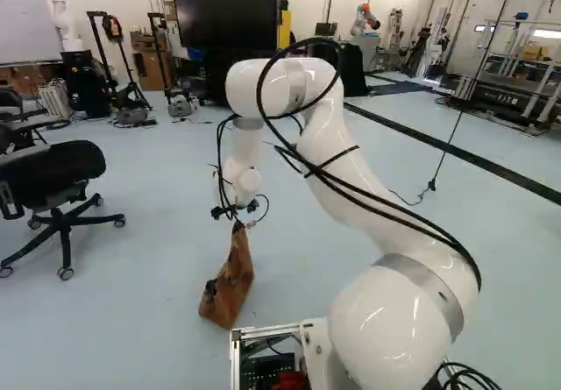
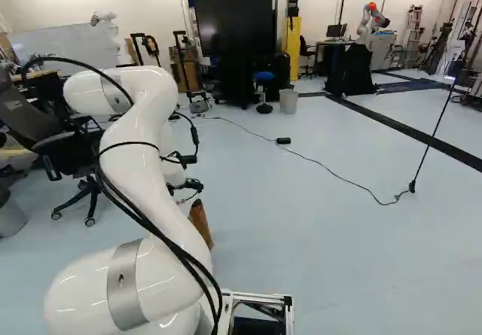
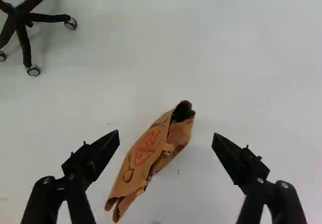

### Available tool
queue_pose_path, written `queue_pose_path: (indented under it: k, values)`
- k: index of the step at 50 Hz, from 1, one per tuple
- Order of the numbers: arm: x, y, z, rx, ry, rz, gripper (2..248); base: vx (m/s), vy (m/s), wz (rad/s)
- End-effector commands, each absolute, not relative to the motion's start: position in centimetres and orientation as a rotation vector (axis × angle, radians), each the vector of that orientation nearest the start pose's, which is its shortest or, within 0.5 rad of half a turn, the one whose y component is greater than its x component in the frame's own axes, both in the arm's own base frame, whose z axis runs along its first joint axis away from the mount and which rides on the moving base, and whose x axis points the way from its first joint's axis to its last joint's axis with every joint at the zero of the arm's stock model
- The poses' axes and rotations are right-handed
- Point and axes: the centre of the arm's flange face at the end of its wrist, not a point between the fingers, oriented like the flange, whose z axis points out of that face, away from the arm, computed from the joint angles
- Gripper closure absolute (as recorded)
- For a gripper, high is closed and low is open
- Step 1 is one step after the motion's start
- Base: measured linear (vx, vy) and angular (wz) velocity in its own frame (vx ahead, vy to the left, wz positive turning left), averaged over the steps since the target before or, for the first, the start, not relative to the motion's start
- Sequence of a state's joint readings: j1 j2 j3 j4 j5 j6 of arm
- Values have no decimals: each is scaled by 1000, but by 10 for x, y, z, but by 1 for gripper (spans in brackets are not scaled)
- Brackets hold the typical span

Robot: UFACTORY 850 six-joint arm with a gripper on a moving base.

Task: Pick up the grocery bag from the ground

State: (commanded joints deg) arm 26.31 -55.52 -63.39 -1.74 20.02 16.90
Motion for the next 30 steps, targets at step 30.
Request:
queue_pose_path:
  k: [30]
  values:
    - [518,297,47,-2987,102,-315,3,0,0,0]
